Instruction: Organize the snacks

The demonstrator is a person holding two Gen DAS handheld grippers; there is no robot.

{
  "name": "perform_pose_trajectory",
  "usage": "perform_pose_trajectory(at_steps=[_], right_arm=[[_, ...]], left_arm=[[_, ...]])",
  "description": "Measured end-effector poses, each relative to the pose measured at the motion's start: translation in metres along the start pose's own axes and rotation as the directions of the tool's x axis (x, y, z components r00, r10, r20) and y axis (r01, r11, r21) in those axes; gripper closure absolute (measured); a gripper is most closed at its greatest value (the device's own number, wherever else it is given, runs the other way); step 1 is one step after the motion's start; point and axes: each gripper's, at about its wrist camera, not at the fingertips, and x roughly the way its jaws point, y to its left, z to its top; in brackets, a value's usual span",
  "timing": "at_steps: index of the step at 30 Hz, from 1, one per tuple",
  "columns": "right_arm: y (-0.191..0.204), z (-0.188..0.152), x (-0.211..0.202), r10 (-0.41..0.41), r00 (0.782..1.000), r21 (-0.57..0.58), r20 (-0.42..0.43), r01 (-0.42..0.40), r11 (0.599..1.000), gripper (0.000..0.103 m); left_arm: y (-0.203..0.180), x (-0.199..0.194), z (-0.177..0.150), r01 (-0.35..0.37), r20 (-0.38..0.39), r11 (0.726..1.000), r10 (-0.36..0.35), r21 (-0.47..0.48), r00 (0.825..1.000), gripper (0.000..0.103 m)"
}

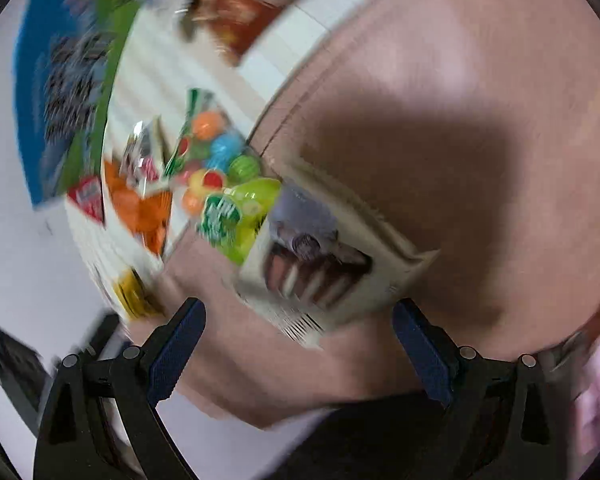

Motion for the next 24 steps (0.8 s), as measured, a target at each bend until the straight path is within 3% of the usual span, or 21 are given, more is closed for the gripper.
perform_pose_trajectory(at_steps=[2,4,6,9,10,15,18,20,24], right_arm=[[-0.003,0.001,0.012,0.007,1.000,0.034,0.023,-0.008,0.999,0.009],[0.001,0.002,0.013,-0.027,0.998,0.014,0.051,0.026,1.000,0.028],[0.000,-0.003,0.010,-0.061,0.997,-0.025,0.053,0.062,0.998,0.035],[0.006,-0.008,-0.006,-0.152,0.985,-0.142,0.081,0.162,0.976,0.041],[0.009,-0.010,-0.015,-0.193,0.973,-0.193,0.124,0.214,0.958,0.043],[0.034,-0.002,-0.027,-0.345,0.915,-0.366,0.208,0.400,0.841,0.044],[0.046,0.005,-0.025,-0.397,0.886,-0.394,0.239,0.462,0.794,0.034],[0.046,0.008,-0.019,-0.403,0.892,-0.378,0.205,0.452,0.808,0.030],[0.036,0.005,-0.013,-0.379,0.907,-0.361,0.185,0.421,0.832,0.030]], left_arm=[[-0.001,0.008,0.004,-0.005,-0.019,1.000,0.005,0.002,1.000,0.013],[-0.002,0.012,0.010,0.010,-0.033,1.000,-0.010,-0.013,0.999,0.013],[-0.002,0.018,0.018,0.039,-0.042,0.999,-0.041,-0.038,0.998,0.013],[-0.002,0.029,0.037,0.102,-0.068,0.990,-0.109,-0.097,0.992,0.013],[-0.003,0.034,0.045,0.131,-0.075,0.984,-0.141,-0.118,0.987,0.013],[-0.013,0.060,0.077,0.175,-0.109,0.974,-0.191,-0.144,0.975,0.013],[-0.021,0.073,0.088,0.171,-0.107,0.978,-0.183,-0.119,0.977,0.018],[-0.022,0.078,0.089,0.151,-0.105,0.984,-0.161,-0.097,0.981,0.040],[-0.021,0.073,0.071,0.124,-0.090,0.991,-0.127,-0.040,0.988,0.045]])
